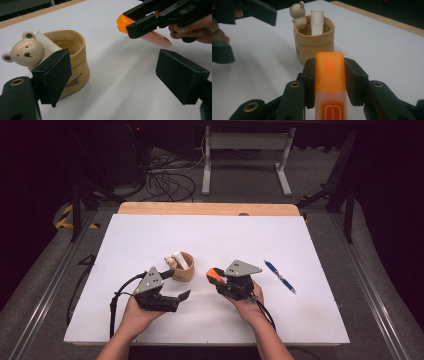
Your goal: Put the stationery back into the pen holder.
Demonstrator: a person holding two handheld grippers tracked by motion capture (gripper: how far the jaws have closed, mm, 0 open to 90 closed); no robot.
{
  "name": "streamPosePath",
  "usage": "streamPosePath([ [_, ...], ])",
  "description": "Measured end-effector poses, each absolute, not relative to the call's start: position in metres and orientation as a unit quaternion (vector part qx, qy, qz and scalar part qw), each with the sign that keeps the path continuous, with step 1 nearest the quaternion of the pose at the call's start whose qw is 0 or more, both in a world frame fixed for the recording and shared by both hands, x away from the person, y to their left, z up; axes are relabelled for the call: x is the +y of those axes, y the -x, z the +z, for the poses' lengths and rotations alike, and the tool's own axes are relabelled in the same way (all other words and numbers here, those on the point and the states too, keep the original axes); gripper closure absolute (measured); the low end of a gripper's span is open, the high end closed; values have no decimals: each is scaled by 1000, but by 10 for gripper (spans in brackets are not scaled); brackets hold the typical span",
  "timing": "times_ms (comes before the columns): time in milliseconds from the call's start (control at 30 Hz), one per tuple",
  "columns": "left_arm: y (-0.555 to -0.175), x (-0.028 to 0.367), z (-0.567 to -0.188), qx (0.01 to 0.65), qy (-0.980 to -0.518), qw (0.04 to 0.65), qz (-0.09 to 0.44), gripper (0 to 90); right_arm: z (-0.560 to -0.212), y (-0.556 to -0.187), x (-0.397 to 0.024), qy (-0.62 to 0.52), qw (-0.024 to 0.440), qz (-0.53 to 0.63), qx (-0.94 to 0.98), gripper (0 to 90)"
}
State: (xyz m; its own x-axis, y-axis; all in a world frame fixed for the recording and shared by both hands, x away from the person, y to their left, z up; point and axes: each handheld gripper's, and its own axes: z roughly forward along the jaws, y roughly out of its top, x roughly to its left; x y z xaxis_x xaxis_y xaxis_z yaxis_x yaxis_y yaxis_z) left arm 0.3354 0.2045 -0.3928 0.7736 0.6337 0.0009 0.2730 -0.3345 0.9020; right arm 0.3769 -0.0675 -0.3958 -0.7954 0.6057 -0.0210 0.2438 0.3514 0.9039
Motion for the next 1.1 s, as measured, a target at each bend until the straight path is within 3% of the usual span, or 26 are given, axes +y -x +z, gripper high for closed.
streamPosePath([
  [1100, -335, 153, -403, 291, -775, 544, 141, 157, -382, -360, -58, -225, 162, 581, 766, 655],
])
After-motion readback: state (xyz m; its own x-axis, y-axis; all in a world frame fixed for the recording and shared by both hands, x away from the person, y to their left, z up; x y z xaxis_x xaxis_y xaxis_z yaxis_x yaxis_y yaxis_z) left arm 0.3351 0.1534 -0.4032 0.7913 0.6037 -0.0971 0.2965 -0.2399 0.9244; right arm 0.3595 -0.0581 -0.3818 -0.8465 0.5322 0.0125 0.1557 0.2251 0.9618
